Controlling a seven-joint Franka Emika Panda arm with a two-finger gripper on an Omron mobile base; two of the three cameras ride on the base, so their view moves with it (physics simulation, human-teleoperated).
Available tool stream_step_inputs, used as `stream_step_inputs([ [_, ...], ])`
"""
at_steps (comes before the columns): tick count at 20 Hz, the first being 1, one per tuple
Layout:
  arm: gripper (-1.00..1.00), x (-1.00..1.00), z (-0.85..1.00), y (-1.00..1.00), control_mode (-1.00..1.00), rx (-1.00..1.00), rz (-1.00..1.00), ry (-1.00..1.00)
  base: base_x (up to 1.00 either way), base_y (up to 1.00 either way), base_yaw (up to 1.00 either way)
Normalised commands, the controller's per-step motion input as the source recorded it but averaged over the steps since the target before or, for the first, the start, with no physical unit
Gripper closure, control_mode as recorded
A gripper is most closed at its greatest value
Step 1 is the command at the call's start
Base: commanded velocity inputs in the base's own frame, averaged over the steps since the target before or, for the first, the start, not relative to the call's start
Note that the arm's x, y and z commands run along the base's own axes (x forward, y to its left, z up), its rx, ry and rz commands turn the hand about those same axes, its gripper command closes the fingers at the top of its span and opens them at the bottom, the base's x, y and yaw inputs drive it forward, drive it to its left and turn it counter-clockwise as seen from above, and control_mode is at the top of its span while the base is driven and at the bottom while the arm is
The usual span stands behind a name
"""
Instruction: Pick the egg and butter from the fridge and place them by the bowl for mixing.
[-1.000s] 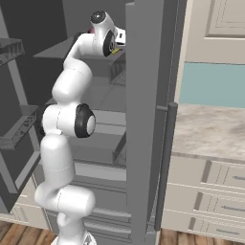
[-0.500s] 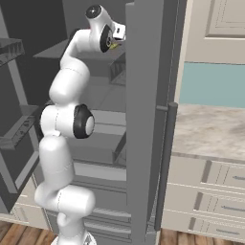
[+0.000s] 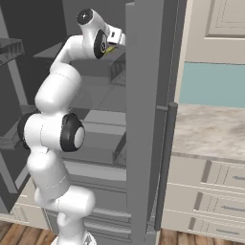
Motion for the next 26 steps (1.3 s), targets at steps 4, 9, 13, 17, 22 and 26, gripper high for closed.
stream_step_inputs([
  [4, 1.0, -0.26, -0.5, 0.02, -1.0, -0.01, -0.02, -0.06, 0.0, 0.0, 0.0],
  [9, 1.0, -0.26, 0.19, 0.05, -1.0, 0.0, -0.01, -0.05, 0.0, 0.0, 0.0],
  [13, 1.0, -0.31, 0.52, 0.07, -1.0, 0.0, 0.0, -0.01, 0.0, 0.0, 0.0],
  [17, 1.0, -0.53, 0.34, 0.0, -1.0, 0.0, 0.0, 0.0, 0.0, 0.0, 0.0],
  [22, 1.0, -0.73, 0.01, 0.03, -1.0, 0.0, 0.0, 0.0, 0.0, 0.0, 0.0],
  [26, 1.0, -0.97, 0.0, 0.16, -1.0, 0.0, -0.01, 0.0, 0.0, 0.0, 0.0],
])
